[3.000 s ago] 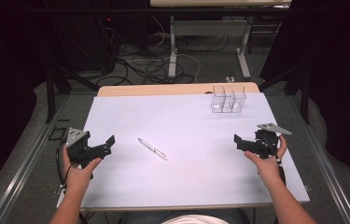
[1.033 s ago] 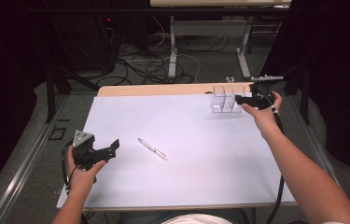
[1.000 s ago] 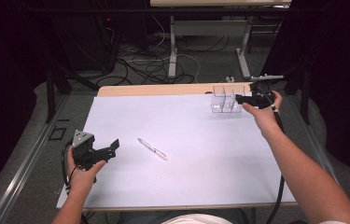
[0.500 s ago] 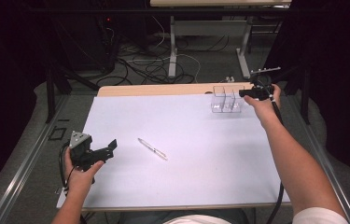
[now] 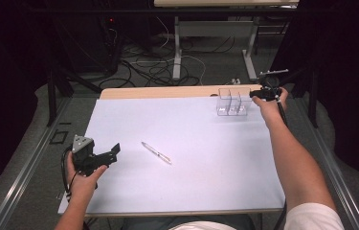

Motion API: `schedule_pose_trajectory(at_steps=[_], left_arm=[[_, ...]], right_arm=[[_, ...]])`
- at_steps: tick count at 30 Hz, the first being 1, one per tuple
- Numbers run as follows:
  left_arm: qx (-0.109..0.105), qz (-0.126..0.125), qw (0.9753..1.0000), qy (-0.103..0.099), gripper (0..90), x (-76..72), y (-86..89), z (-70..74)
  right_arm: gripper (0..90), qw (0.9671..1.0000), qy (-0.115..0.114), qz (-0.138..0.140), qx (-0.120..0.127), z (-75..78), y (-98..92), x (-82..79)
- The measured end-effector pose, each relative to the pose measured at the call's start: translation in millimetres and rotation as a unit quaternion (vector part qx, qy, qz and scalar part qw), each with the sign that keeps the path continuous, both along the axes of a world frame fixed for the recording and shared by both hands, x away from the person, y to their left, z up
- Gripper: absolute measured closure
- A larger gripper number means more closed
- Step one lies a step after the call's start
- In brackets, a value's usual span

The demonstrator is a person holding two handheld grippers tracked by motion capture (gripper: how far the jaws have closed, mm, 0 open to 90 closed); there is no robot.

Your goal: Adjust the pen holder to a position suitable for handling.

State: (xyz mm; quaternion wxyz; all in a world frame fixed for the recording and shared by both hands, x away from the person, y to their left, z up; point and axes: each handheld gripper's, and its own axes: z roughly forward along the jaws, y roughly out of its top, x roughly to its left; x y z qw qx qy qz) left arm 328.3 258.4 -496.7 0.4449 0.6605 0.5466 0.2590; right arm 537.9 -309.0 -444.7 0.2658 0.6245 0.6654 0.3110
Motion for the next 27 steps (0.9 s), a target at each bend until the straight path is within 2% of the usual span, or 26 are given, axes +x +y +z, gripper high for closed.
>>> schedule_pose_trajectory(at_steps=[5,6,11,15,17,21,27], left_arm=[[0.003,0.001,1.0,0.002,0.5,-1.6,2.2,-1.0],[0.003,0.005,1.0,0.002,0.6,-2.8,3.3,-1.1],[0.001,0.014,0.9999,0.003,0.8,-5.7,4.6,-1.8],[0.002,0.016,0.9999,0.006,0.8,-8.2,5.7,-1.8],[-0.002,0.02,0.9998,0.005,0.9,-9.1,5.0,-2.0],[0.005,0.018,0.9998,0.008,1.0,-9.1,4.3,-3.1],[0.002,0.021,0.9997,0.009,1.2,-8.6,3.7,-4.0]], right_arm=[[60.9,1.0,-0.002,0.004,0.0,-6.2,-2.2,6.2],[62.5,1.0,0.003,0.002,0.006,-7.0,-1.5,6.7],[63.0,1.0,0.007,0.006,0.002,-14.6,-0.7,12.0],[62.9,1.0,0.0,0.003,0.003,-18.2,-1.1,16.0],[62.9,1.0,0.005,0.001,0.003,-21.4,-1.6,18.2],[64.9,0.9999,0.011,-0.003,0.002,-27.9,-3.2,21.4],[67.4,1.0,0.005,-0.004,-0.002,-30.1,-1.7,23.7]])
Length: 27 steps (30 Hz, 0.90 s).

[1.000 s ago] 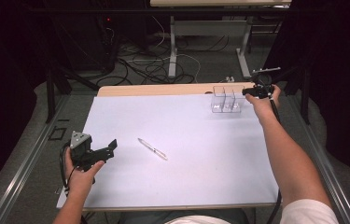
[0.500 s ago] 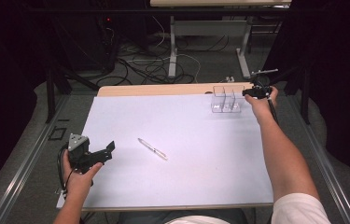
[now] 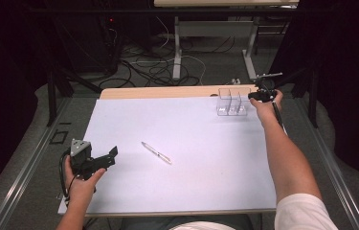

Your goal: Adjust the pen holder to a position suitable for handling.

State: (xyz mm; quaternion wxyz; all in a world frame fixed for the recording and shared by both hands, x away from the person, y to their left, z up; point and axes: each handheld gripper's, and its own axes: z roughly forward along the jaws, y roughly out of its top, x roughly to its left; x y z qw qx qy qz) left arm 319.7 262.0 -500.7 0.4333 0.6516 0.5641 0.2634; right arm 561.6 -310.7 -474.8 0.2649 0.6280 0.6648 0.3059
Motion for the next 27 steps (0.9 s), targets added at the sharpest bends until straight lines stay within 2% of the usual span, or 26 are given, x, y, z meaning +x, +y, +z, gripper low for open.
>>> schedule_pose_trajectory(at_steps=[3,7,12,15,19,25,27], left_arm=[[0.0,0.0,1.0,-0.001,1.2,-0.3,0.3,0.4],[-0.005,0.002,1.0,-0.004,1.2,-0.3,0.4,0.2],[-0.004,0.0,1.0,-0.001,1.2,-0.4,0.8,0.1],[-0.005,0.0,1.0,-0.003,1.2,-0.5,1.0,0.2],[-0.007,0.0,1.0,-0.003,1.2,-1.2,1.7,0.8],[-0.007,-0.001,1.0,-0.004,1.2,-1.6,2.2,0.9],[-0.007,-0.001,1.0,-0.003,1.3,-1.6,2.0,0.9]], right_arm=[[70.5,1.0,0.002,-0.002,-0.006,-2.2,1.6,1.1],[74.9,0.9999,0.007,-0.007,-0.001,-4.0,3.3,2.3],[76.1,0.9998,0.014,-0.009,-0.013,-8.1,5.4,3.9],[77.7,0.9997,0.018,-0.012,-0.012,-10.0,4.7,4.8],[85.5,0.9997,0.019,-0.015,-0.004,-10.3,5.2,5.3],[88.7,0.9991,0.021,-0.036,-0.001,-9.7,9.3,4.3],[88.9,0.9991,0.019,-0.037,-0.007,-9.8,9.8,4.0]])
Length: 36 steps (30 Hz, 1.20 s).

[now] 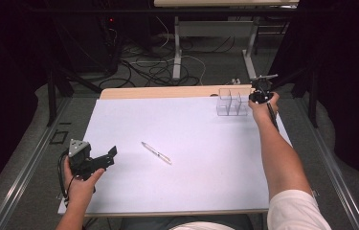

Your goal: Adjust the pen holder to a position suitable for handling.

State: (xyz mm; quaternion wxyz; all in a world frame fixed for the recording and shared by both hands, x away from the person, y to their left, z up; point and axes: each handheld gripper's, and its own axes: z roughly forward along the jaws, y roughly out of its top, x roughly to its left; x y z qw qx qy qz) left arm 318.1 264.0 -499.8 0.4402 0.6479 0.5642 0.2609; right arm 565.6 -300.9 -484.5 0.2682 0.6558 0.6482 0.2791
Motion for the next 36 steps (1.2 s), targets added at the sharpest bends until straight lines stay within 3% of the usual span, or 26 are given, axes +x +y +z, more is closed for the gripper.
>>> schedule_pose_trajectory(at_steps=[10,19,26,36], left_arm=[[0.002,-0.003,1.0,0.002,1.2,1.3,-1.0,-1.2],[0.003,-0.007,1.0,0.004,1.3,2.1,-1.4,-1.1],[-0.002,-0.013,0.9999,0.005,1.2,6.6,-2.6,-2.1],[-0.001,-0.062,0.9981,0.006,1.2,22.1,-17.4,-1.1]], right_arm=[[89.1,0.9999,0.003,-0.01,0.002,1.1,2.4,-1.2],[89.2,0.9999,0.015,0.005,-0.001,3.5,15.3,-7.9],[89.2,0.9993,0.027,0.027,0.002,5.2,41.1,-22.1],[89.2,0.9985,0.017,0.051,0.01,0.9,79.8,-62.3]])
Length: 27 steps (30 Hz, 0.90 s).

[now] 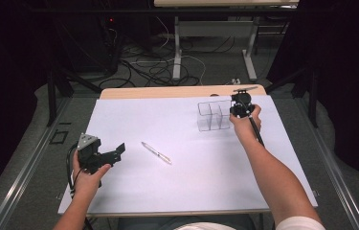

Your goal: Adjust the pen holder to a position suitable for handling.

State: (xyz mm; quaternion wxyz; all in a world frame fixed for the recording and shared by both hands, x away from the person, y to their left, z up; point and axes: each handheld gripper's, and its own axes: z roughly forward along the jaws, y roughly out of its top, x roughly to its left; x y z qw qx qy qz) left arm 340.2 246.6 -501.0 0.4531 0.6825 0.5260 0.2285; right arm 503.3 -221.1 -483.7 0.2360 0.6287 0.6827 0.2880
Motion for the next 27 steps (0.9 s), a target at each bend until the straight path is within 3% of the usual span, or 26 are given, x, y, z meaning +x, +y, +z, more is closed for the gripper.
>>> schedule_pose_trajectory(at_steps=[4,6,13,21,27], left_arm=[[0.009,-0.018,0.9998,-0.002,1.3,2.0,-7.8,-0.1],[0.008,-0.02,0.9998,-0.003,1.2,2.2,-10.0,-0.6],[0.013,-0.023,0.9996,-0.003,1.3,2.6,-14.5,-0.2],[0.019,-0.015,0.9997,-0.001,1.2,2.5,-11.0,-0.4],[0.02,-0.012,0.9997,0.0,1.2,1.7,-9.8,-0.4]], right_arm=[[88.5,0.9996,0.007,0.0,0.026,-0.1,10.9,-12.6],[88.5,0.9997,-0.001,0.005,0.023,-0.5,18.6,-17.1],[87.9,0.9991,0.005,0.027,0.033,-1.1,41.4,-32.3],[85.4,0.994,0.002,0.076,0.079,-0.5,62.5,-50.5],[83.6,0.9914,0.0,0.088,0.097,-2.7,59.1,-60.4]])
